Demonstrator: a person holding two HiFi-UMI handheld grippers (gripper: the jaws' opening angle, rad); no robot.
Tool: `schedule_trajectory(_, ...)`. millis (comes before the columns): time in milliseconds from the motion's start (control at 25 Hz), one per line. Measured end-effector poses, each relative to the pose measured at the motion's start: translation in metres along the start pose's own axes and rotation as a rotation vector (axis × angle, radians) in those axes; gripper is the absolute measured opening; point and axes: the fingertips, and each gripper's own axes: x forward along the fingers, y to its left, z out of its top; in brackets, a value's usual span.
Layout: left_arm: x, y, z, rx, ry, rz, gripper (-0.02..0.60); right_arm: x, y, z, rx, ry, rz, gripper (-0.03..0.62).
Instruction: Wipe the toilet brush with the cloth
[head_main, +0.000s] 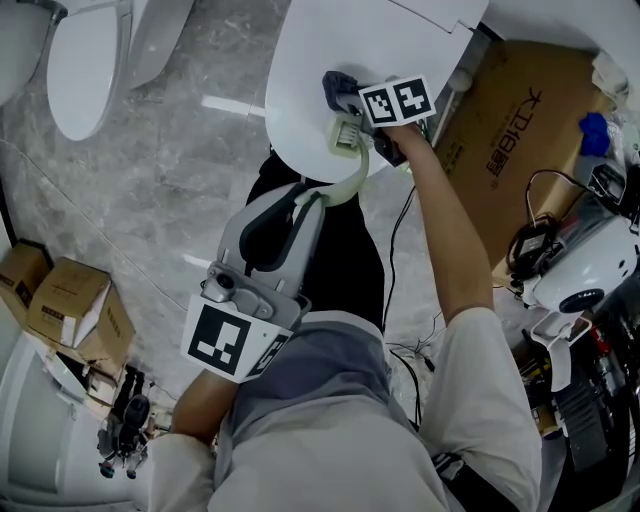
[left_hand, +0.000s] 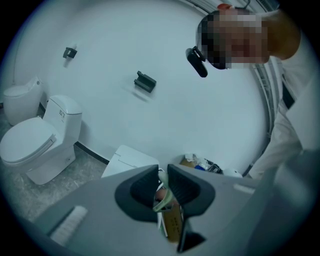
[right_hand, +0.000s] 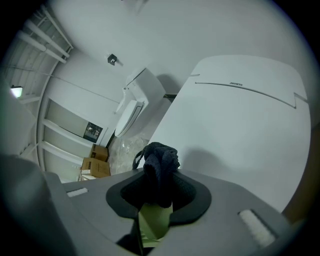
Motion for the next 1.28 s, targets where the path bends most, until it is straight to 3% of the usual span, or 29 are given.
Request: schedule_trajectory(1280,0.004,-0.001,0.001,0.030,0.030,-0.038,0.000,-0.034,-0.058,-0.039,0.268,-0.147,-0.121,0.094)
